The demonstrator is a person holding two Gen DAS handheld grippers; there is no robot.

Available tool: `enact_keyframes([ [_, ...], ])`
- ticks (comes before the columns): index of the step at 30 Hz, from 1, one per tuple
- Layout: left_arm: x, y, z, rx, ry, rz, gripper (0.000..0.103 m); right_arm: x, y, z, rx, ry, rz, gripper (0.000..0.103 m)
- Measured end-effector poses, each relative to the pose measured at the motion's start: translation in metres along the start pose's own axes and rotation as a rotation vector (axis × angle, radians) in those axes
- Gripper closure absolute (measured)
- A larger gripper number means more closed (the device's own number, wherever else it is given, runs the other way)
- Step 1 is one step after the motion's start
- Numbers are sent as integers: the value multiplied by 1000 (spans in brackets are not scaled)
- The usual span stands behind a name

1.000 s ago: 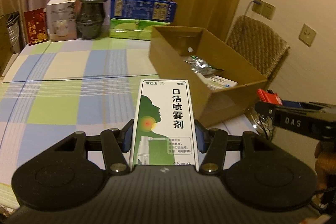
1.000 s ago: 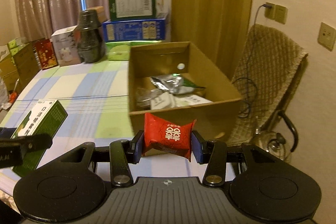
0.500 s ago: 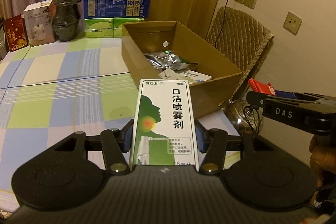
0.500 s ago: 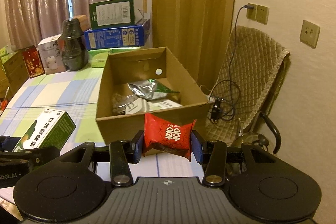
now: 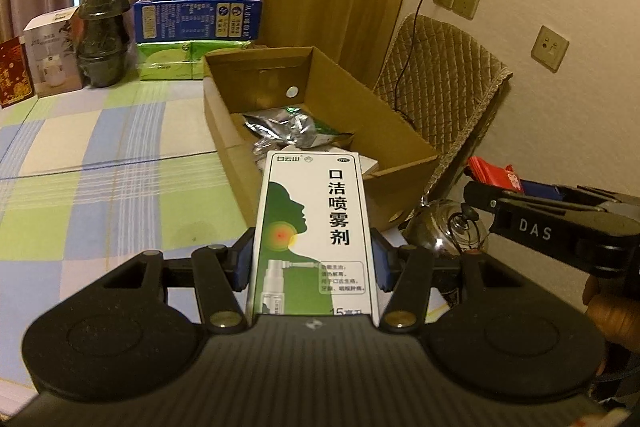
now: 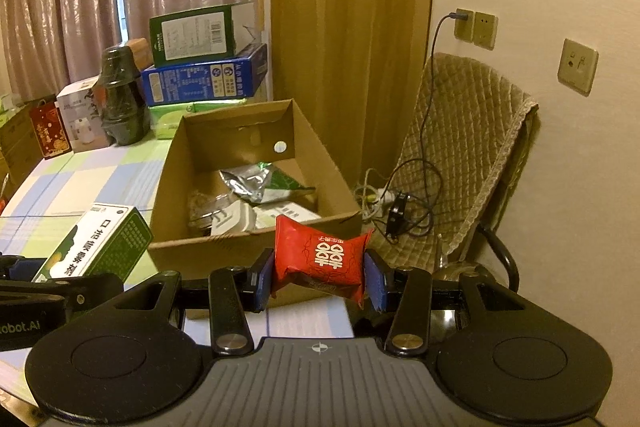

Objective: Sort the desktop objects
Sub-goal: 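Lower the spray box and candy over the cardboard box with both tools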

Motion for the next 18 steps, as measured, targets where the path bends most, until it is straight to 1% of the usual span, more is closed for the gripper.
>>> enact_keyframes([
  [8, -14, 14, 15, 22, -16, 0, 52, -18, 8, 13, -3, -28, -4, 59],
  [18, -44, 38, 10, 6, -75, 11, 52, -47, 38, 10, -49, -109, -2, 59],
])
Point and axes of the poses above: each gripper's, at about its wrist camera, not at the fingertips, and y roughly the way its jaws point, z to its right, x to its underside, the point moved 9 cm from there along y, roughly the way its jaws point, and after that the axes turned 7 degrees about -x, right-handed, at the moved point
